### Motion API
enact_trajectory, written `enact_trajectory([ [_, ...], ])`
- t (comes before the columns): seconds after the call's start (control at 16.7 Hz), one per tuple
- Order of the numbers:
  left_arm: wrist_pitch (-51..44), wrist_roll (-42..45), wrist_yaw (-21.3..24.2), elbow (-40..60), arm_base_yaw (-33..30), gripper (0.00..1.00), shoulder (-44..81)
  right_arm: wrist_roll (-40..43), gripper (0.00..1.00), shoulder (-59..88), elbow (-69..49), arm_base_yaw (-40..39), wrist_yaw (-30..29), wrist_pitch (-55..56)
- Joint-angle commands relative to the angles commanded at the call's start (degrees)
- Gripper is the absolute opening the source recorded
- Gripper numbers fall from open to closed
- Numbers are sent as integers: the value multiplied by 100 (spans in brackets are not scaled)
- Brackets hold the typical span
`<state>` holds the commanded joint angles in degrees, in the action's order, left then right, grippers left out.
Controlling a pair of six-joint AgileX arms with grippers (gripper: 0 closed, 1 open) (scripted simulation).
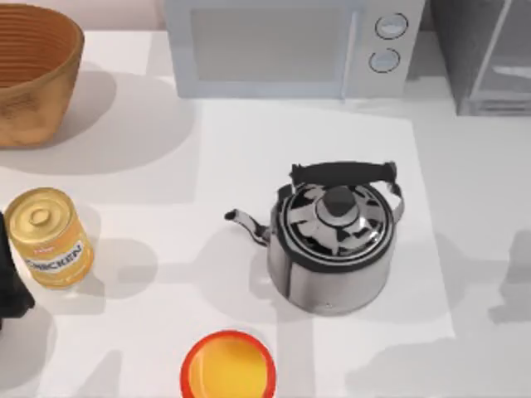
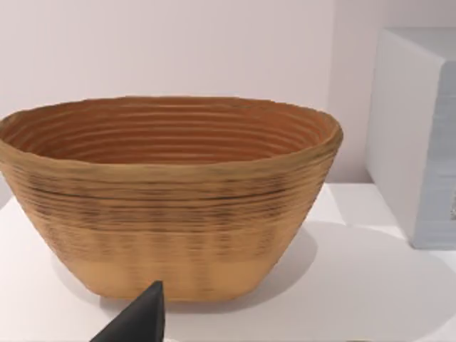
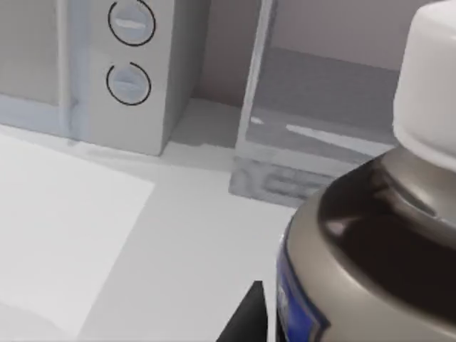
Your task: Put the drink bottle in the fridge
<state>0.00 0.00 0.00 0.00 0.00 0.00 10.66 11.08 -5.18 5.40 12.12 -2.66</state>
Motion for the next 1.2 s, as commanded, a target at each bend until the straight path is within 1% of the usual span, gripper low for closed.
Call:
enact_trajectory([
  [0.12,0,0,0,0,0,100,0,-539,1,-596,260,-274,-651,130],
  [0.18,0,0,0,0,0,100,0,-749,1,-808,363,-381,-884,184],
  [0.3,0,0,0,0,0,100,0,-1019,1,-1063,495,-516,-1163,254],
  [0.66,0,0,0,0,0,100,0,-1067,1,-1081,511,-521,-1197,256],
  [0.78,0,0,0,0,0,100,0,-1067,1,-906,371,-494,-1197,423],
  [0.96,0,0,0,0,0,100,0,-1073,1,-184,-164,-404,-1168,1055],
  [1.2,0,0,0,0,0,100,0,-1112,1,1510,-1267,-222,-1056,2370],
])
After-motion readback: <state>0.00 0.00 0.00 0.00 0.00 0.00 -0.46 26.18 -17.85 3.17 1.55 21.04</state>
